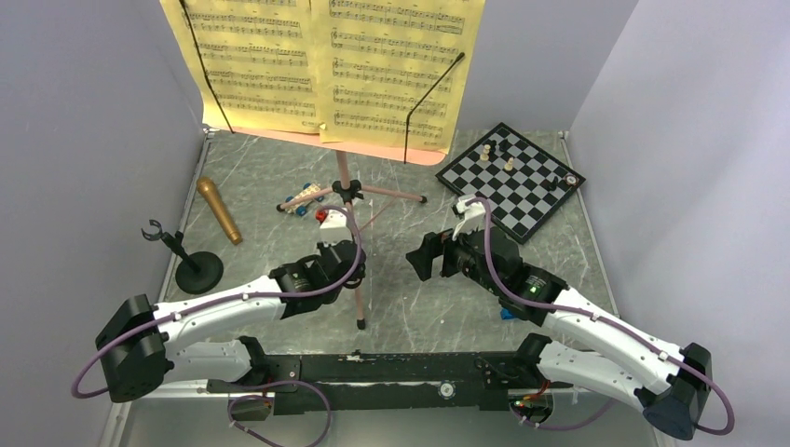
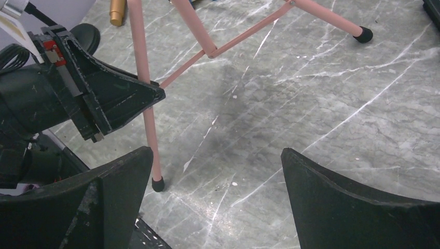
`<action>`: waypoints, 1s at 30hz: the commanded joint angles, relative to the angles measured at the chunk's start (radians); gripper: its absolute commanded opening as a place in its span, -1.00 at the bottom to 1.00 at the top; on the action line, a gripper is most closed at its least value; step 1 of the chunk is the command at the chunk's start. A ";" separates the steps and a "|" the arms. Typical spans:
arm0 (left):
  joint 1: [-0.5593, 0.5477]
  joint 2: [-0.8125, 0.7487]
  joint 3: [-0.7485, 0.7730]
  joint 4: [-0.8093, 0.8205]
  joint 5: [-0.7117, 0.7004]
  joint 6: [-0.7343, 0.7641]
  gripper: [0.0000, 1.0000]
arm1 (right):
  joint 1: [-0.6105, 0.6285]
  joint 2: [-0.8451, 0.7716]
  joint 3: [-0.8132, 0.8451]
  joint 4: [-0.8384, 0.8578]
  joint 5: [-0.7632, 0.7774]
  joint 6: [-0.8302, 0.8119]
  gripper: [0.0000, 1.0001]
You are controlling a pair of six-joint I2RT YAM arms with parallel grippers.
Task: Pack up the instrument practice props
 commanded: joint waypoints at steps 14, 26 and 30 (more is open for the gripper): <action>-0.053 0.129 0.089 0.023 0.088 -0.022 -1.00 | -0.004 -0.004 0.042 -0.032 0.062 -0.037 0.99; -0.053 -0.108 0.038 0.004 -0.003 0.052 0.15 | -0.115 -0.069 0.180 -0.156 0.219 -0.041 0.99; -0.053 -0.174 0.064 -0.022 -0.040 0.080 0.87 | -0.222 -0.132 0.213 -0.163 0.183 -0.023 0.99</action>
